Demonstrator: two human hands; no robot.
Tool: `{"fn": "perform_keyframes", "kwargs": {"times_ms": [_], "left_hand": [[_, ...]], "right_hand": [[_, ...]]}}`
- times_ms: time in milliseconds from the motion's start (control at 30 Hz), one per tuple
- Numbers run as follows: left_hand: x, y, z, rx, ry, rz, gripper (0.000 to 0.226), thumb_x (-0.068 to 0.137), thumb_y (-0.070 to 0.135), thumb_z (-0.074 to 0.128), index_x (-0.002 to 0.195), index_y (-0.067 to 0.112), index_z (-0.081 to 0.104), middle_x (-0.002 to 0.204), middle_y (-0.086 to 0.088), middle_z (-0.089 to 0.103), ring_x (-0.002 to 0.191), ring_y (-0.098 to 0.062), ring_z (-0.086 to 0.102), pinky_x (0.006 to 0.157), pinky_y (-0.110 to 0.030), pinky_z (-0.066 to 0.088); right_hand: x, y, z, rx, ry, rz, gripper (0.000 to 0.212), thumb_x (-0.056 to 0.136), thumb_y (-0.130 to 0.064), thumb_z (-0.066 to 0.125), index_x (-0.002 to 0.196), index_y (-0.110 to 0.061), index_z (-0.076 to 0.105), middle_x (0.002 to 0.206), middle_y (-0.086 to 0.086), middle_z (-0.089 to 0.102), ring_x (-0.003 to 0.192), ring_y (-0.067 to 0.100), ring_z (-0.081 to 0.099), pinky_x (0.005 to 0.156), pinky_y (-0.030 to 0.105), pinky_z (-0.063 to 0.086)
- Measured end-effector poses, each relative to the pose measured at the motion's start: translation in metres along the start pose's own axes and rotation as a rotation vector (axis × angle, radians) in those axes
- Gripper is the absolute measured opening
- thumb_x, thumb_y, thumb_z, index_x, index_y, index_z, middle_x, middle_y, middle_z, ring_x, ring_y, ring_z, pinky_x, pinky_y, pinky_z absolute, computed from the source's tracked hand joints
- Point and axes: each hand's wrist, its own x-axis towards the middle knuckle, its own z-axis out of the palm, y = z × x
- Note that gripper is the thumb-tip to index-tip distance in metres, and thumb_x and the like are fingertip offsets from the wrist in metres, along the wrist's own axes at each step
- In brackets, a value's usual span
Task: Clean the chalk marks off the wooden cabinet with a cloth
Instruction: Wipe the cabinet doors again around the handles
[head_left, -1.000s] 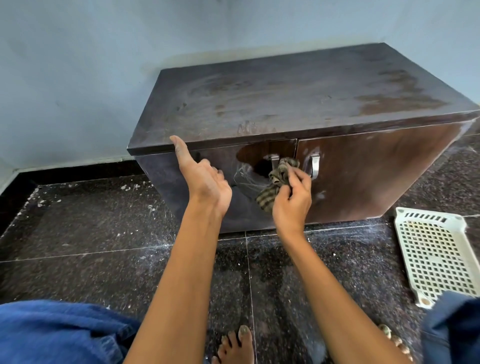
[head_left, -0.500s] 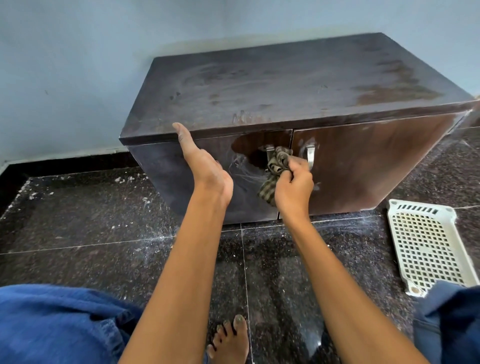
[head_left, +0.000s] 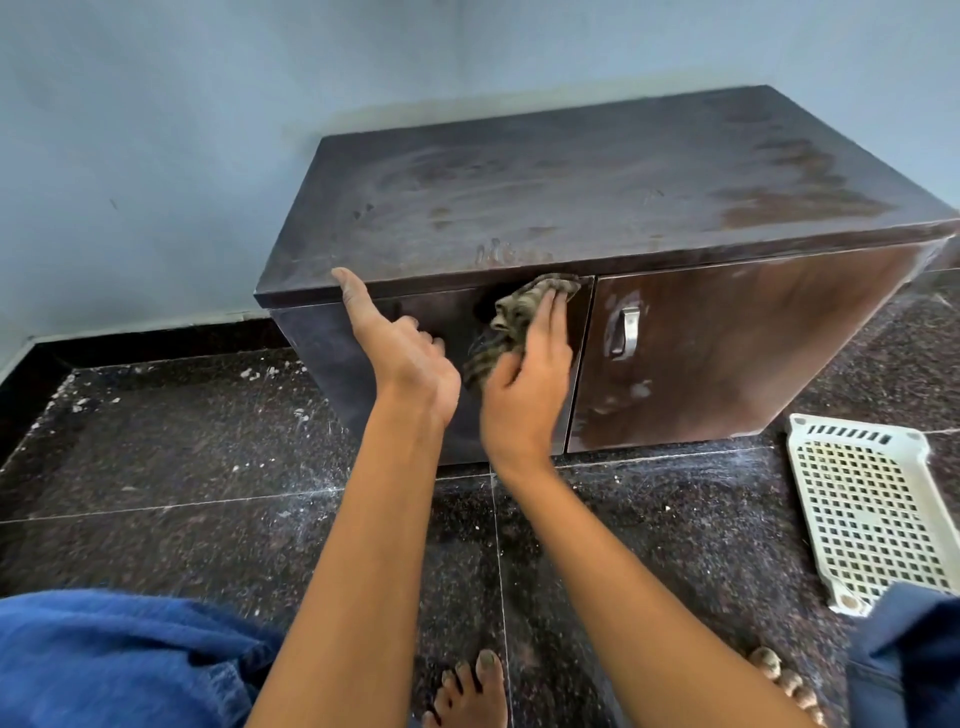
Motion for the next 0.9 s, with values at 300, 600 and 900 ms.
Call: {"fn": "perform_keyframes", "kwargs": {"times_ms": [300, 600, 900], "left_hand": [[-0.017, 0.013, 0.0, -0.06, 0.003, -0.106, 0.113, 0.078, 0.083, 0.021, 0.148, -0.004, 0.001, 0.156, -0.024, -0.003, 0.145, -0.036, -0.003, 0.119, -0.047, -0.002], [-0.02, 0.021, -0.001, -0.055, -0.017, -0.114, 0.117, 0.077, 0.084, 0.02, 0.146, -0.009, 0.003, 0.154, -0.029, -0.002, 0.144, -0.041, -0.002, 0.118, -0.048, 0.0], [-0.02, 0.023, 0.003, -0.062, 0.011, -0.116, 0.116, 0.078, 0.084, 0.019, 0.146, -0.008, 0.001, 0.154, -0.027, -0.004, 0.144, -0.04, -0.004, 0.119, -0.047, 0.0]], "right_hand": [[-0.031, 0.031, 0.017, -0.068, -0.169, 0.166, 0.065, 0.09, 0.011, 0.036, 0.149, -0.008, 0.016, 0.157, 0.001, 0.012, 0.139, 0.02, 0.022, 0.104, 0.003, 0.007], [-0.028, 0.026, 0.022, -0.014, -0.209, 0.156, 0.061, 0.093, 0.005, 0.034, 0.15, -0.01, 0.016, 0.158, 0.002, 0.012, 0.142, 0.014, 0.015, 0.103, 0.0, 0.002], [-0.009, 0.026, -0.024, 0.051, 0.309, -0.068, 0.053, 0.092, 0.005, 0.037, 0.144, 0.001, 0.03, 0.155, 0.013, 0.015, 0.144, 0.011, 0.014, 0.117, 0.024, 0.017]]}}
